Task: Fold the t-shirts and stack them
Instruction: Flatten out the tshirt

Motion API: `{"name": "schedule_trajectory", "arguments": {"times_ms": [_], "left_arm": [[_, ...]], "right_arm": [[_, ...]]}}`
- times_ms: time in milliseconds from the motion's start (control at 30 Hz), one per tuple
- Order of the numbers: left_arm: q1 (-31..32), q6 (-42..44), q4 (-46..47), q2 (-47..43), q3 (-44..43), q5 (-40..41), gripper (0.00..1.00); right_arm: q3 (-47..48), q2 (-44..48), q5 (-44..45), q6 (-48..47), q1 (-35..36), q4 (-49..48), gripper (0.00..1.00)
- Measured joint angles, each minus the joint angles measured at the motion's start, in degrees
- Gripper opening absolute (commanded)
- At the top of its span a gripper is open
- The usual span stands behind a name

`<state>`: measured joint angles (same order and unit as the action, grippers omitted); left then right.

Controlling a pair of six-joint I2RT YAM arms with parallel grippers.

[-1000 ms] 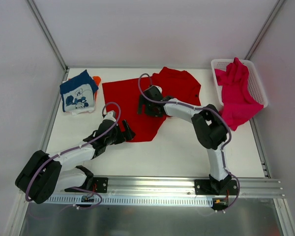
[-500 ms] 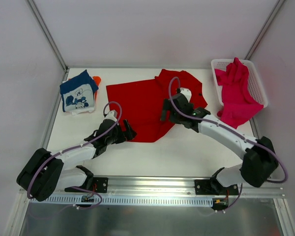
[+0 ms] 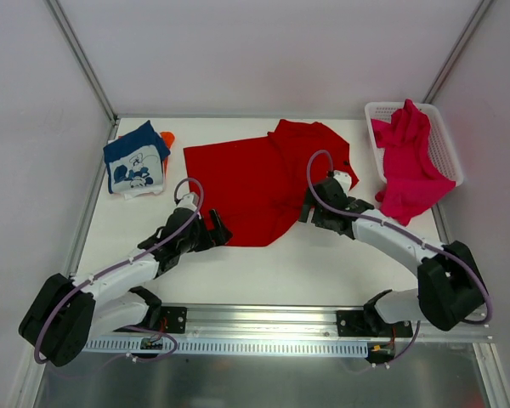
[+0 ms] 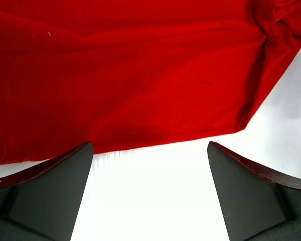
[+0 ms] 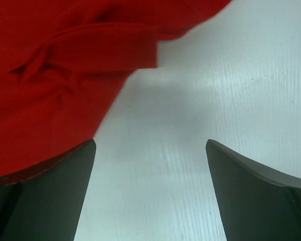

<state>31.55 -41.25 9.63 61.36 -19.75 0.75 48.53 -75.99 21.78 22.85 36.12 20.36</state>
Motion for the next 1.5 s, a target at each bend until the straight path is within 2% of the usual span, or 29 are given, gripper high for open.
{"name": "schedule_trajectory", "arguments": {"times_ms": [100,367,667,900,967,1100,1267,1467,1500], "left_arm": [[0.02,0.2,-1.6,-1.95,0.0,0.48,0.99],[0.02,0.59,-3.78,-5.62,0.0,2.4,0.99],[0.02,0.76,-4.68,-4.09,0.04,3.8,0.99],[0.0,1.01,-4.81,-2.23,0.04,4.31,0.99],[0.0,1.11,-4.76,-1.79,0.04,4.31,0.99],[0.0,1.29,-4.44,-0.55,0.0,4.31,0.99],[0.02,1.4,-3.43,0.52,-0.33,4.31,0.99],[0.02,1.4,-2.21,1.27,-0.37,4.31,0.99],[0.02,1.4,-2.16,1.27,-0.37,4.28,0.99]], "right_arm": [[-2.75,-4.0,-3.5,-0.2,-5.44,-3.61,0.89],[-1.09,-10.78,-9.09,-3.67,-12.94,-8.92,0.87],[8.66,-15.23,-12.0,-6.19,-14.23,-9.86,0.86],[11.67,-19.47,-13.7,-6.47,-14.23,-10.01,0.84],[11.67,-20.28,-14.03,-6.45,-14.23,-9.92,0.79],[11.67,-20.94,-14.71,-6.56,-14.23,-10.1,0.51],[11.67,-21.16,-15.02,-6.27,-14.23,-10.29,0.46],[11.67,-21.16,-14.99,-6.29,-14.23,-10.27,0.13],[11.67,-21.16,-14.97,-6.29,-14.23,-10.27,0.02]]}}
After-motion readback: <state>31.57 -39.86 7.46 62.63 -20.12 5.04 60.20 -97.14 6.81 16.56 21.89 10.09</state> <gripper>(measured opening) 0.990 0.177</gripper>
